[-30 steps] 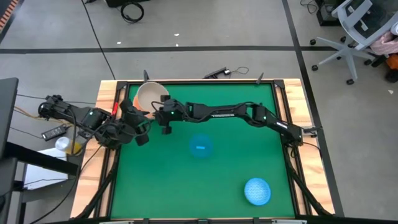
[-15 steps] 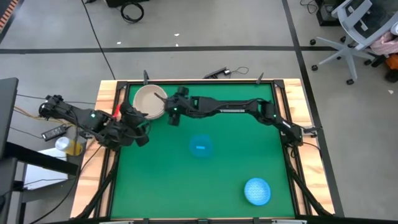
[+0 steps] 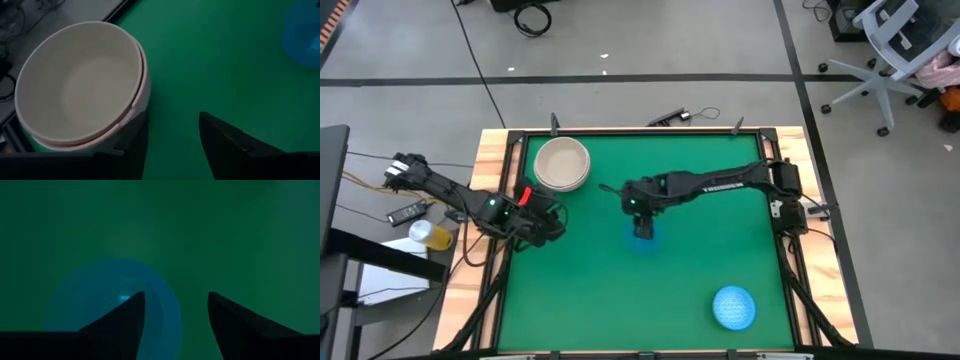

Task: Nest bowls inside each other
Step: Stack the blue bowl on top of the gray bowl

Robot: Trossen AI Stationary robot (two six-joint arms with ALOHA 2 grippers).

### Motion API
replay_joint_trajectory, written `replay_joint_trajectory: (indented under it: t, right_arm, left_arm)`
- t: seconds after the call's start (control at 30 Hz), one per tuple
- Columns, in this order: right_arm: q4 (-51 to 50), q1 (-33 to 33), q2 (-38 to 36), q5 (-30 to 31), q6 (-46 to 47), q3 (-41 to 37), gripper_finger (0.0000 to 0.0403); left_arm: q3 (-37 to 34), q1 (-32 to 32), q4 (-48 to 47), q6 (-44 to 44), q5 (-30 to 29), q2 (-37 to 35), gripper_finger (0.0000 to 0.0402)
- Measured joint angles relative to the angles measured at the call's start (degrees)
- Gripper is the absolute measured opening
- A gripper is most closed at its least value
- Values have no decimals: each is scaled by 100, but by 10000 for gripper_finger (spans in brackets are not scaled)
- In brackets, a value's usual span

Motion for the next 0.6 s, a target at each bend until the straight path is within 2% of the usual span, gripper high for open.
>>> replay_joint_trajectory:
  t: [0.13,0.27,0.37,0.47,0.6]
  right_arm:
    - [320,25,-31,112,162,-413,216]
    - [613,-14,93,497,285,-787,204]
    - [655,-56,93,386,351,-904,186]
    - [785,-52,161,208,306,-949,139]
    - [1286,-100,150,-68,301,-844,32]
  left_arm:
    - [-2,59,471,514,-47,0,176]
    - [-2,176,991,1168,-52,0,176]
    - [-2,272,1200,1517,-51,-2,176]
    - [-2,398,1297,1804,-51,-4,176]
    - [131,622,1272,1932,-43,-11,176]
